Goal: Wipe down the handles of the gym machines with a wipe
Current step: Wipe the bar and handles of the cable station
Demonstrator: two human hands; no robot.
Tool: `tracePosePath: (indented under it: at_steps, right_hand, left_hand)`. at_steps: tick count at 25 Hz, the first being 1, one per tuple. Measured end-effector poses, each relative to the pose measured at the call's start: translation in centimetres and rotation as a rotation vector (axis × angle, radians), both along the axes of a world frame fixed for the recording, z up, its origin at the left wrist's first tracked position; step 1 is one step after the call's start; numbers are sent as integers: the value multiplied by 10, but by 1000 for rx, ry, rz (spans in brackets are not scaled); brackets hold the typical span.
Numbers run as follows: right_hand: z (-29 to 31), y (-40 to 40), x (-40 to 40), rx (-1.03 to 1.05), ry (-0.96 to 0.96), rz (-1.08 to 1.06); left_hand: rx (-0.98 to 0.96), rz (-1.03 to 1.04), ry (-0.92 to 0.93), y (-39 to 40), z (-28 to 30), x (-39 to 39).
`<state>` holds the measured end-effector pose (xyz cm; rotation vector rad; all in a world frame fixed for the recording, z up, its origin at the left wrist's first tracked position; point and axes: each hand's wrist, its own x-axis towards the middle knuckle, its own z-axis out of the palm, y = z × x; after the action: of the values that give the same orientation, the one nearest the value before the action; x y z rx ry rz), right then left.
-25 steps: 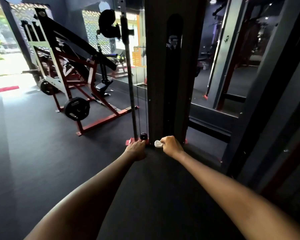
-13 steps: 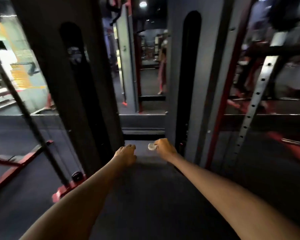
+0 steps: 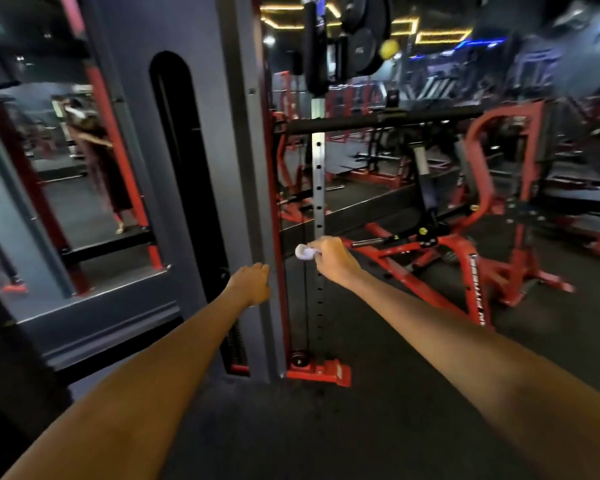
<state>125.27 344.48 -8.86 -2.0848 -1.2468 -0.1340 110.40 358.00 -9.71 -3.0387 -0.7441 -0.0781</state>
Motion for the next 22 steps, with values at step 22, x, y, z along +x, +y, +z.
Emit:
tracePosePath:
  at_steps: [22]
  right_hand:
    - [168,87,240,546,-436,-113]
  left_hand:
    - [150,-65,-830,100,180,241]
